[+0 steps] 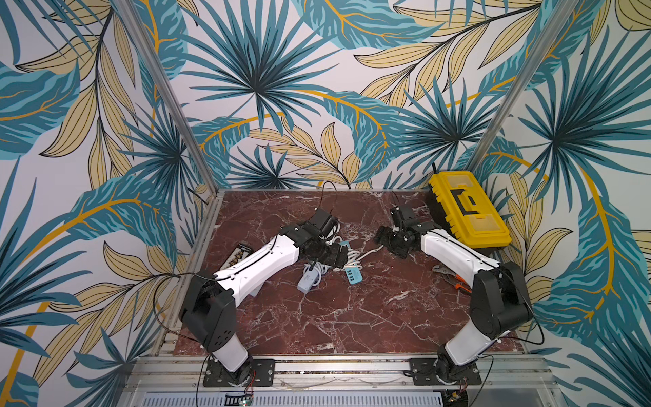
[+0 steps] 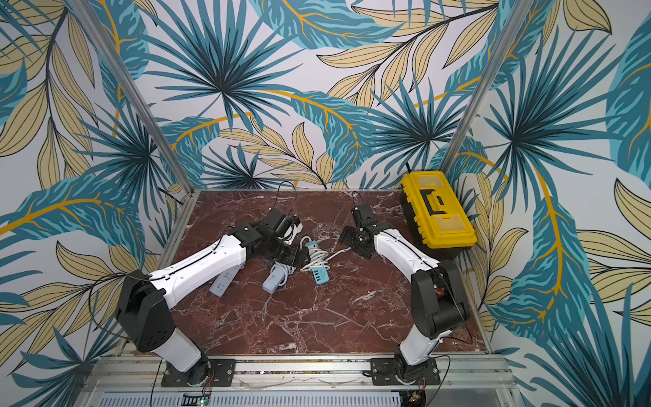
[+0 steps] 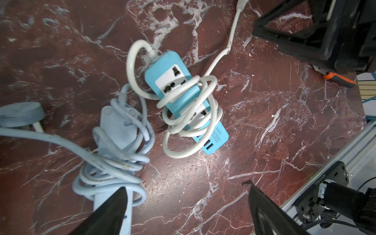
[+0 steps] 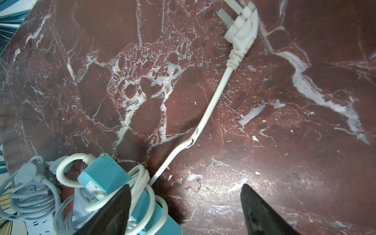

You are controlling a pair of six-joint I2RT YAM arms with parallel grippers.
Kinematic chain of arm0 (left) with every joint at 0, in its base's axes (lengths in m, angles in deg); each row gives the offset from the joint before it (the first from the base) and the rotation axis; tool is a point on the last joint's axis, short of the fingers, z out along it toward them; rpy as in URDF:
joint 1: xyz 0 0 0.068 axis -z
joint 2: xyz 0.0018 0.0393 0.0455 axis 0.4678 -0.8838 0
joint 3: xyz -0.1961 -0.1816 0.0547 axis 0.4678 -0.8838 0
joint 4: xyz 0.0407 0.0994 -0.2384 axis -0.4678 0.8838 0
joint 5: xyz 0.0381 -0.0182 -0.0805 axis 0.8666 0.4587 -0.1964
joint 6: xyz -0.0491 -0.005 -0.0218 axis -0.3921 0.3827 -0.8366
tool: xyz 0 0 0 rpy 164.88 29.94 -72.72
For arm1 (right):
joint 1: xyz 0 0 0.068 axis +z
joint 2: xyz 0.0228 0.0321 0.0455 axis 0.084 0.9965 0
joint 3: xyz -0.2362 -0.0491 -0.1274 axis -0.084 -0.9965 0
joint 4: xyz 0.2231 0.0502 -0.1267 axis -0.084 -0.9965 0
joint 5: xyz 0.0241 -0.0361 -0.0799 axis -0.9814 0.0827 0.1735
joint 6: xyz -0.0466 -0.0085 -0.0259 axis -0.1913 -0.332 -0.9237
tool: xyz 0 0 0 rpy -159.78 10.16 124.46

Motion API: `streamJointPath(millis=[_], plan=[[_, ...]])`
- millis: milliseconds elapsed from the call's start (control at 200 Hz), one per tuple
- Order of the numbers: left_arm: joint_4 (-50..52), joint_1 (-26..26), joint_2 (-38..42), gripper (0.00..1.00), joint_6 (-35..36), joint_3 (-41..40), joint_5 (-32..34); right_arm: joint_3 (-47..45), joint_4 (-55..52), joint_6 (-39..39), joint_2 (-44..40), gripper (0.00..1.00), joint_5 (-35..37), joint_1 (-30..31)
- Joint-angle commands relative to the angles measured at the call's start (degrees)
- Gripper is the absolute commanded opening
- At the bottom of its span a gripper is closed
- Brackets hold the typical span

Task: Wrap the cord around the power strip
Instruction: Place the power strip at the center of the board, then reset both arms

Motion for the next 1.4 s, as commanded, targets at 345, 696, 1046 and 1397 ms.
streamJointPath(millis=[345, 696, 1046, 1397], plan=[[-48.51, -15.75, 32.53, 0.99, 14.74, -38.11, 31.75, -34.96, 35.61, -42.21, -35.23, 0.98, 37.02, -1.99], [-80.52, -39.15, 23.98, 0.99, 14.72, -59.4, 19.97, -46.96, 73.85, -41.74, -16.69, 0.98, 34.46, -6.1], [-97.66, -42.26, 6.22, 1.0, 17.25, -58.74, 6.09, -52.11, 88.12, -41.74, -9.68, 0.99, 16.29, -12.39], [-97.57, -41.32, 4.17, 1.0, 19.91, -56.94, 2.85, -47.76, 80.4, -38.86, -9.52, 0.99, 19.89, -13.3]])
